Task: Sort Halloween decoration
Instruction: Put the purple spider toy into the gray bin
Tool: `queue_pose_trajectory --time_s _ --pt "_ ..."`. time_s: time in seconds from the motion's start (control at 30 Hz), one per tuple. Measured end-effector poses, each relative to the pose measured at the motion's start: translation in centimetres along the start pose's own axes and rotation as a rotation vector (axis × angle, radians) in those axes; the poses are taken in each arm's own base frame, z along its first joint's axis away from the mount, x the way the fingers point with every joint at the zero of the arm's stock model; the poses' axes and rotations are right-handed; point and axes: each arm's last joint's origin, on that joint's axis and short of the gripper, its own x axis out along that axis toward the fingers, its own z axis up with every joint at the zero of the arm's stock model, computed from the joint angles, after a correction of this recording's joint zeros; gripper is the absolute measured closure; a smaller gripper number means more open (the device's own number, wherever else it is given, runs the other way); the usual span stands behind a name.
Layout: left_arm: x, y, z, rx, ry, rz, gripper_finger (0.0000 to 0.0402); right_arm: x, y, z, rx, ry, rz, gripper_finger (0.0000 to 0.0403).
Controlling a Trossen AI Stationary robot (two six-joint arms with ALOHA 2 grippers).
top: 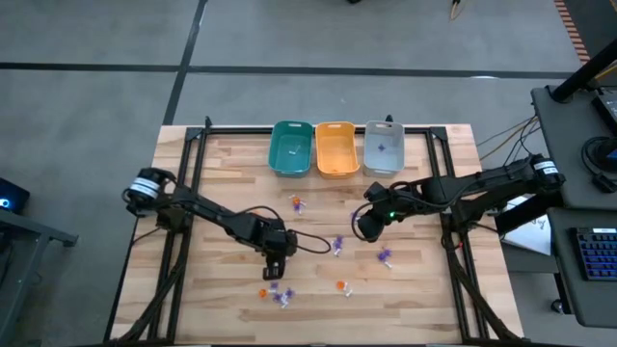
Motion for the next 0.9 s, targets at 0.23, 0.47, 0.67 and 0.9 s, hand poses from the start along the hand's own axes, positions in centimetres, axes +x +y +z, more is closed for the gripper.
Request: queue_pose_trajectory --time_s 0.23,0.47,0.67,0.9 --pt "0.3 0.5 -0.1 -0.016 0.009 0.057 0.0402 0.0 0.0 0.0 -0.004 0.000 0.000 0.0335" --pt "-0.5 2.4 0.1 -0.031 0.034 0.103 0.0402 0.0 0.0 0.0 -0.004 0.000 0.000 0.0335" --pt "-2.0 2.6 0.6 -0.009 -0.003 0.030 0.0401 0.0 0.0 0.0 -0.002 0.000 0.000 0.0335" --pt "-3.9 2.2 -1.1 -0.033 -0.089 0.044 0.0401 0.0 0.0 0.0 0.006 0.000 0.001 0.0335"
